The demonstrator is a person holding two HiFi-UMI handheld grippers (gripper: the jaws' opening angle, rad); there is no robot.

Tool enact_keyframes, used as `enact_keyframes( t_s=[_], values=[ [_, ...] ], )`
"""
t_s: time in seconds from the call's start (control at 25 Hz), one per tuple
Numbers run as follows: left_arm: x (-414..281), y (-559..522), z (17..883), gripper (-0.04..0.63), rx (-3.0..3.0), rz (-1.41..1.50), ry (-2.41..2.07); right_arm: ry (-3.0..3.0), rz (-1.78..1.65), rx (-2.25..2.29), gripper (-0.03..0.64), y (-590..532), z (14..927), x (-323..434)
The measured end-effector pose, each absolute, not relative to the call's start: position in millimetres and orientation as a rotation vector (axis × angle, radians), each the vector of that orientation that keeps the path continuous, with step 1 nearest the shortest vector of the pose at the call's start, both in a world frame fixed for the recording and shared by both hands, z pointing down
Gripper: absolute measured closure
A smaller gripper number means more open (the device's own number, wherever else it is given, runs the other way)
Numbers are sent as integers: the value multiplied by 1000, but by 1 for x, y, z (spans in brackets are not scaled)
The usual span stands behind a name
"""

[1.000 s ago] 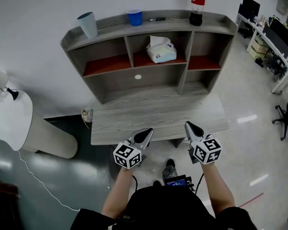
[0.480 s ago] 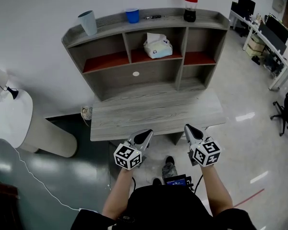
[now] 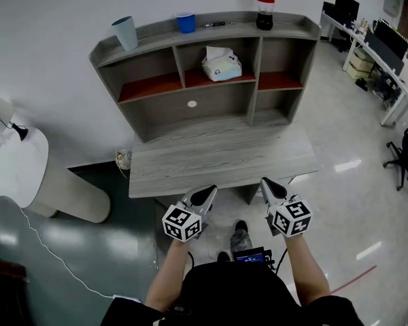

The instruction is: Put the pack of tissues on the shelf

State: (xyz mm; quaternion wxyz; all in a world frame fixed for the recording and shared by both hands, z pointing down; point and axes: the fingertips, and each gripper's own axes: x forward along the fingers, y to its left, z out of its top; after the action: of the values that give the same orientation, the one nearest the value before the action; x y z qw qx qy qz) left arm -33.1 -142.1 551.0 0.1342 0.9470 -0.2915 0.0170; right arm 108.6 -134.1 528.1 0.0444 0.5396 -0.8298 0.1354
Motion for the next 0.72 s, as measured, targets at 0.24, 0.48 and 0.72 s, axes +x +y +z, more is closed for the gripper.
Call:
enact_keyframes(
  t_s=[0.24,0.48,0.72],
  values=[
    [-34,-141,552,601,2734,56,-874,-2540,406,1649,614,-130,527,110],
    [-32,-139,551,601,2730,53,-877,-2540,403,1648,614,-130,526,111],
    [-28,-143,552,600,2729,54,-876,-2546,390,1645,615,-134,525,115]
  ],
)
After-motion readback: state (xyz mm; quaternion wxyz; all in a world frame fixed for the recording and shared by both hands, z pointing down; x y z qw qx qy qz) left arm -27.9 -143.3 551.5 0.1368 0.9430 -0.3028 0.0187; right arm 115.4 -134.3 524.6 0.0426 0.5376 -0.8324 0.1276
